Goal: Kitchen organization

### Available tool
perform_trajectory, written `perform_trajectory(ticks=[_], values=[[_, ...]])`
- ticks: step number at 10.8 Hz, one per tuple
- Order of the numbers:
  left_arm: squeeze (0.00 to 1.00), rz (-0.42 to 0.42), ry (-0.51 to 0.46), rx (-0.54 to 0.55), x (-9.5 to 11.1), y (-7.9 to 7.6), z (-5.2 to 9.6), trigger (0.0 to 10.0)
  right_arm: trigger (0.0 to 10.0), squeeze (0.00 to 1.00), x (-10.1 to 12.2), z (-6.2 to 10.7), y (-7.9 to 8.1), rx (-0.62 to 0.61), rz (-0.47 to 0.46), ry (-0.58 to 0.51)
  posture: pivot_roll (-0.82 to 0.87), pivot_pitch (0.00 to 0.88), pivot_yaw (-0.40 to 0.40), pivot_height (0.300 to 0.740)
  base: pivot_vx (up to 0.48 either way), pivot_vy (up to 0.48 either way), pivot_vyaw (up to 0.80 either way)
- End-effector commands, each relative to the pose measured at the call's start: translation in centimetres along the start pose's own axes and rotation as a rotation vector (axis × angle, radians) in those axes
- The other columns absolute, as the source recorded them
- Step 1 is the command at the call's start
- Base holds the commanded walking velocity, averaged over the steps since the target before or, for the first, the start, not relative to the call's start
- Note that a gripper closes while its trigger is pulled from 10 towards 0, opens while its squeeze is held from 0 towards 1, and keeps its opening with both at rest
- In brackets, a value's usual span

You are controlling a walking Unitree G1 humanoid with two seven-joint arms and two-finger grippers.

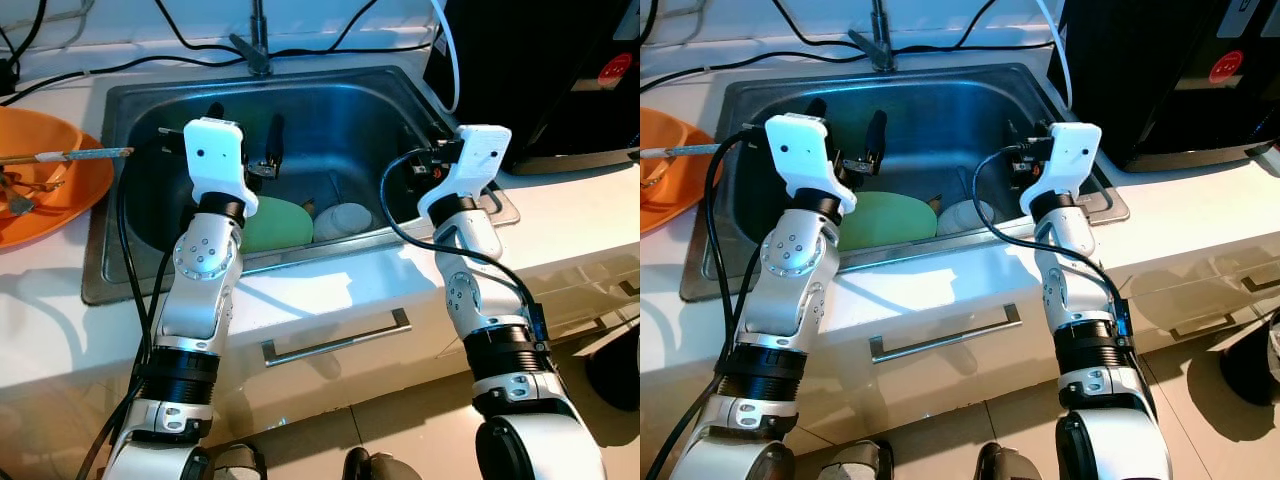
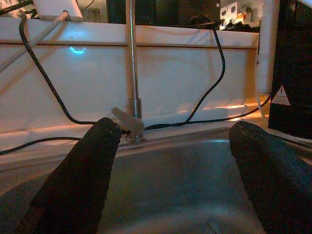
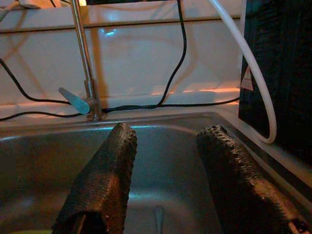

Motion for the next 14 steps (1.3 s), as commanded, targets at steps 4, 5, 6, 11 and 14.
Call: perform_trajectory(ticks=[4, 5, 6, 11, 14], values=[[0.00, -0.186, -0.036, -0.018, 1.4, 0.0, -0.1, 10.0, 10.0, 0.00, 0.0, -0.2, -0.1, 0.006, -0.001, 0.009, 0.10, 0.138, -0.061, 0.740, 0.000, 0.000, 0.00], [0.00, -0.207, -0.040, -0.010, 1.8, 0.4, 0.1, 10.0, 10.0, 0.00, -0.1, -0.2, 0.0, 0.007, -0.003, 0.012, 0.10, 0.140, -0.063, 0.740, 0.000, 0.000, 0.00], [0.00, -0.228, -0.043, 0.000, 2.1, 0.9, 0.3, 10.0, 10.0, 0.00, -0.2, -0.1, 0.0, 0.008, -0.003, 0.014, 0.10, 0.141, -0.063, 0.740, 0.000, 0.000, 0.00], [0.00, -0.282, 0.001, 0.033, 2.2, 2.4, 2.2, 10.0, 10.0, 0.00, -0.5, 0.0, 0.1, 0.012, -0.009, 0.025, 0.11, 0.146, -0.063, 0.740, 0.000, 0.000, 0.00], [0.00, -0.227, -0.005, 0.018, 2.3, 1.2, 2.0, 10.0, 10.0, 0.00, -0.6, -0.1, 0.0, 0.010, -0.006, 0.032, 0.10, 0.122, -0.063, 0.740, 0.000, 0.000, 0.00]])
Point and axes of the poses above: a point about 5 cm out from each wrist's last joint towards the gripper, its own z axis pointing back from the gripper into the wrist, its own x axis along the axis of the wrist's last joint, y = z × x, the point moved 5 cm from there along -z, pointing out of the wrist towards the gripper, and after that the axes turned 1 degree about -z, right-handed, at the moved point
